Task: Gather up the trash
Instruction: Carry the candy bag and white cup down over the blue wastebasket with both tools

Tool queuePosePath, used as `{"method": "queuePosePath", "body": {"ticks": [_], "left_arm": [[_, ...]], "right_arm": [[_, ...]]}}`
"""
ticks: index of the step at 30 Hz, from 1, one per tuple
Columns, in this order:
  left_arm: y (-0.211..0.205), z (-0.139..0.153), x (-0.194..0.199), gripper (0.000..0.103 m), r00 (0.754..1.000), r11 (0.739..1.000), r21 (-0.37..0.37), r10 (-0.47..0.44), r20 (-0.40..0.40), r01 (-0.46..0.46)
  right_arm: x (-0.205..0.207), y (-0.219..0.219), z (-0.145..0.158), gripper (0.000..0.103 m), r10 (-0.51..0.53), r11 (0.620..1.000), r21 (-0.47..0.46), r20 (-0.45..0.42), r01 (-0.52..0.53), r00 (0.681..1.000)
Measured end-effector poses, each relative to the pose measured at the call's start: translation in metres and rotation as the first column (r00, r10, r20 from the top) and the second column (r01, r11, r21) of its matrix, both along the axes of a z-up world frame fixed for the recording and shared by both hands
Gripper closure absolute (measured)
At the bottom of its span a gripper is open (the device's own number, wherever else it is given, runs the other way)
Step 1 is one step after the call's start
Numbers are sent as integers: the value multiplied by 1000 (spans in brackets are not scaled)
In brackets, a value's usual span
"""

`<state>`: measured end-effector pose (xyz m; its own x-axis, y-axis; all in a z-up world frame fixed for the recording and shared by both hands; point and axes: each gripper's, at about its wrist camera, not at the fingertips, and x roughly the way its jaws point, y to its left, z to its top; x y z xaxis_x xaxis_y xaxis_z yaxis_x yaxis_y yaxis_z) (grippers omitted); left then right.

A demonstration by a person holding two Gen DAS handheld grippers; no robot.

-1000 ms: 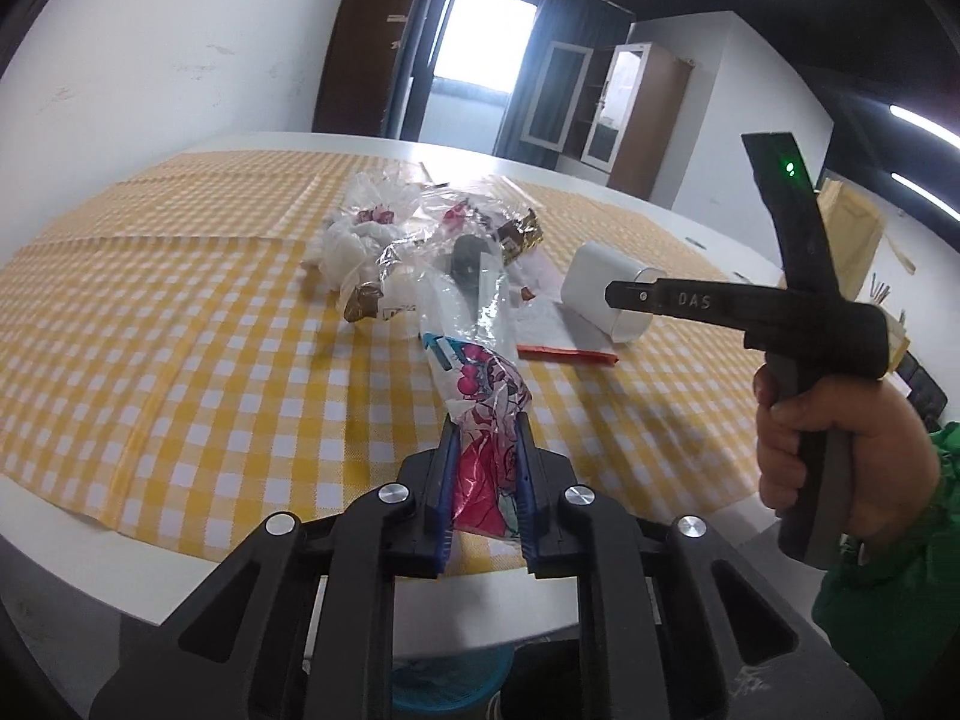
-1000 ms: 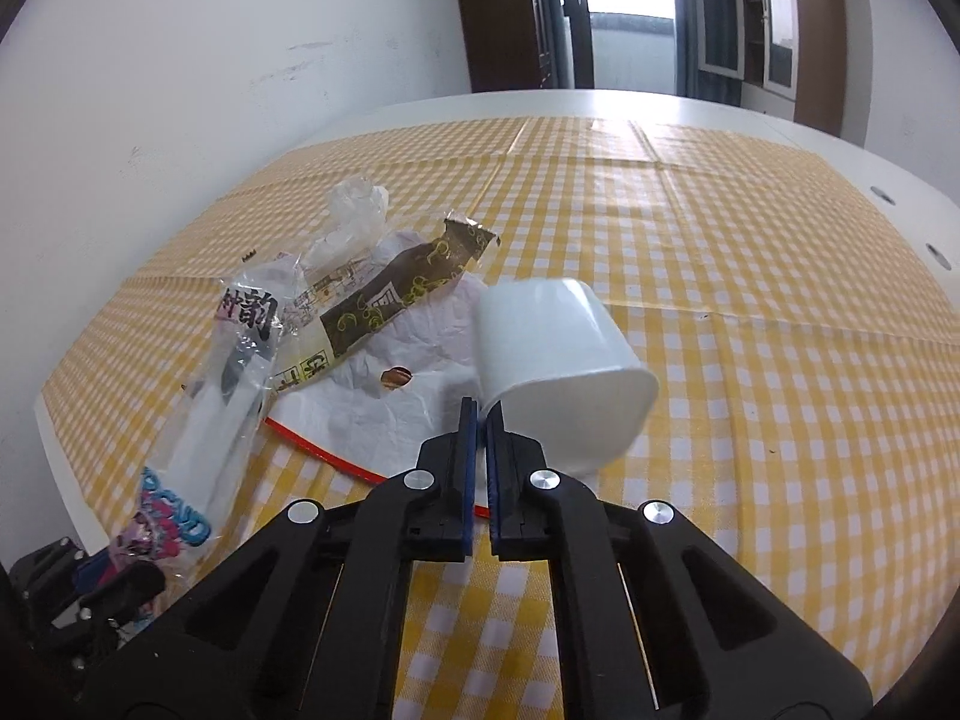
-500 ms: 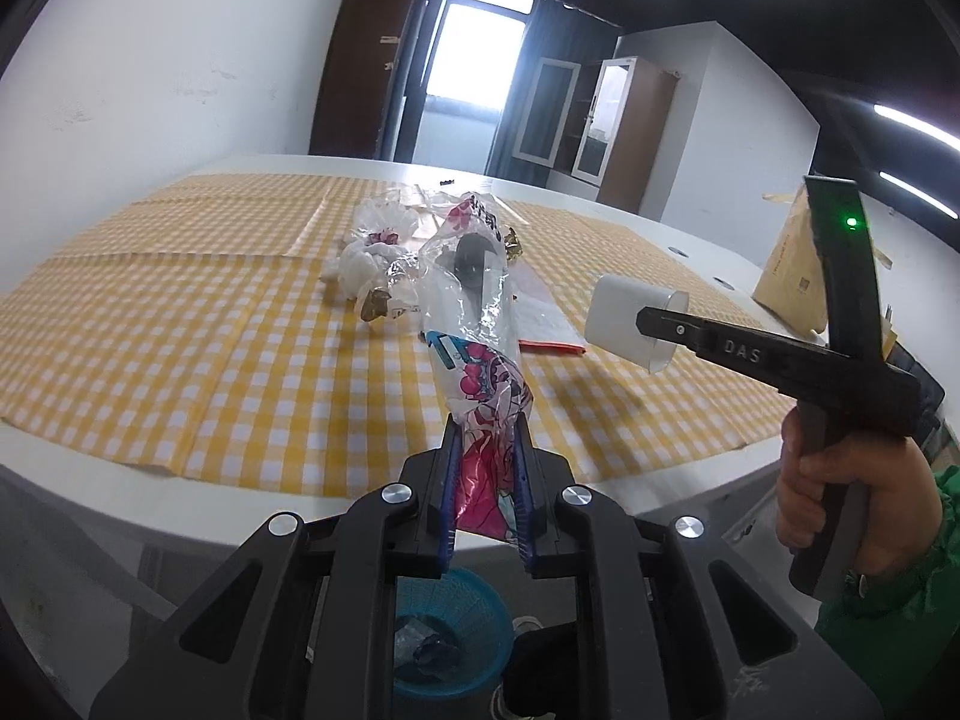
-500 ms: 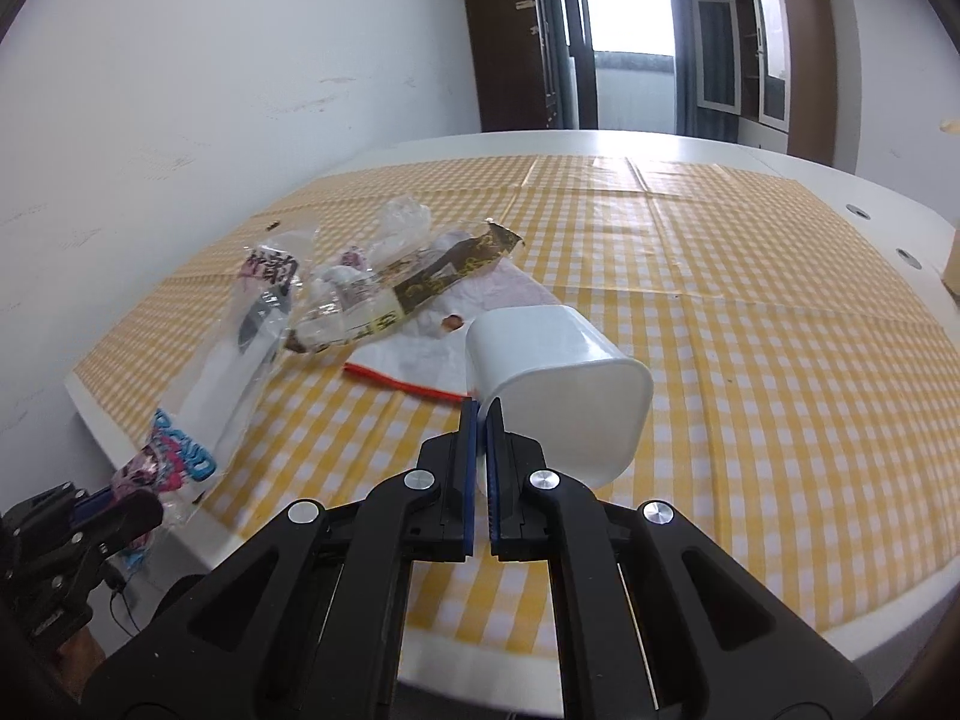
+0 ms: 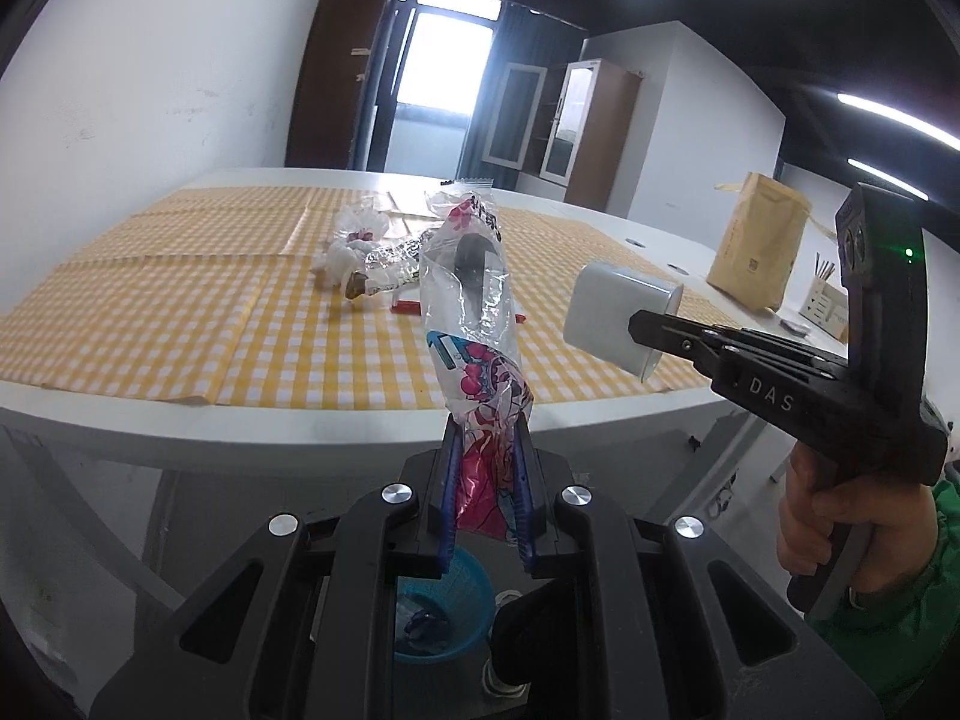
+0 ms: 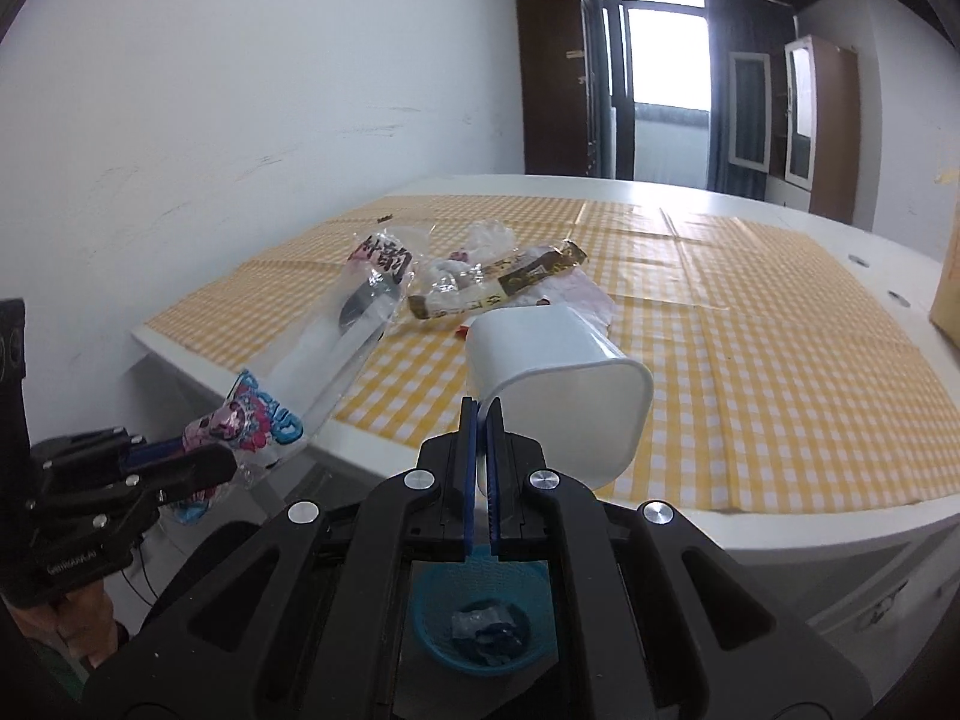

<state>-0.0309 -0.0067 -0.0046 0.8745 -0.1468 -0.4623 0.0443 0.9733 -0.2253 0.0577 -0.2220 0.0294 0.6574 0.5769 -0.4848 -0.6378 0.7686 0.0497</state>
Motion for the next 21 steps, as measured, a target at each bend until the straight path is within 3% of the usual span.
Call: {"method": "queuePosePath", "body": {"ticks": [5, 12, 21], "left_arm": [[0, -8, -20, 89, 1000, 1000, 20, -8, -22, 8], [-7, -34, -44, 89, 995, 997, 50, -52, -87, 56], [-4, -70, -43, 89, 981, 997, 38, -59, -187, 67]], "right_arm": [[-22, -9, -7, 101, 29, 999, 33, -47, -28, 998], [-58, -17, -24, 101, 58, 998, -7, -64, -58, 996], [-71, -18, -65, 101, 59, 997, -48, -144, -66, 988]]}}
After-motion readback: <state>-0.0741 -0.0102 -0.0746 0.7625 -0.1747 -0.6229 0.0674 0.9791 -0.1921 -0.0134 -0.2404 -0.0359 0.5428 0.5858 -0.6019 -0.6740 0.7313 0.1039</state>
